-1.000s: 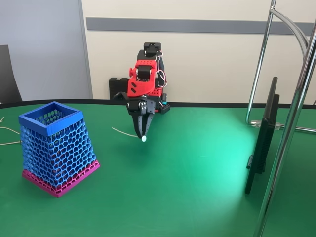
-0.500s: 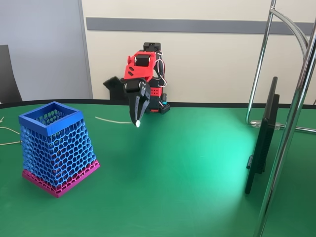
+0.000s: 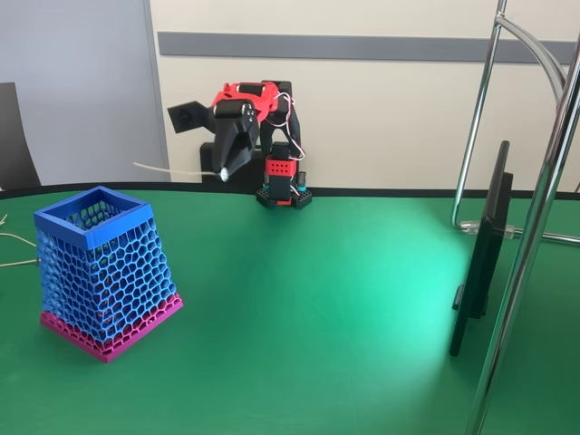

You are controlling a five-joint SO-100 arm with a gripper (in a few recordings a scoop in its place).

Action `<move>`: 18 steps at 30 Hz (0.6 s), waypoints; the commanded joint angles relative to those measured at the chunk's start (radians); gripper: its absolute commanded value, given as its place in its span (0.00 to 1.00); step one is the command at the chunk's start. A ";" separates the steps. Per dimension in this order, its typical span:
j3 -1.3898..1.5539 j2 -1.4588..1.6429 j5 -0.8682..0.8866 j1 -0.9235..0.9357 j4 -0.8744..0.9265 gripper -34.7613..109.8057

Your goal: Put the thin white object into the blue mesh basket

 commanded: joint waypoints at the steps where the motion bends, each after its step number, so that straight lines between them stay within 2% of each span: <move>1: -0.066 0.000 0.034 0.029 -0.051 0.24; 18: -0.179 -0.092 0.364 0.114 -0.097 0.24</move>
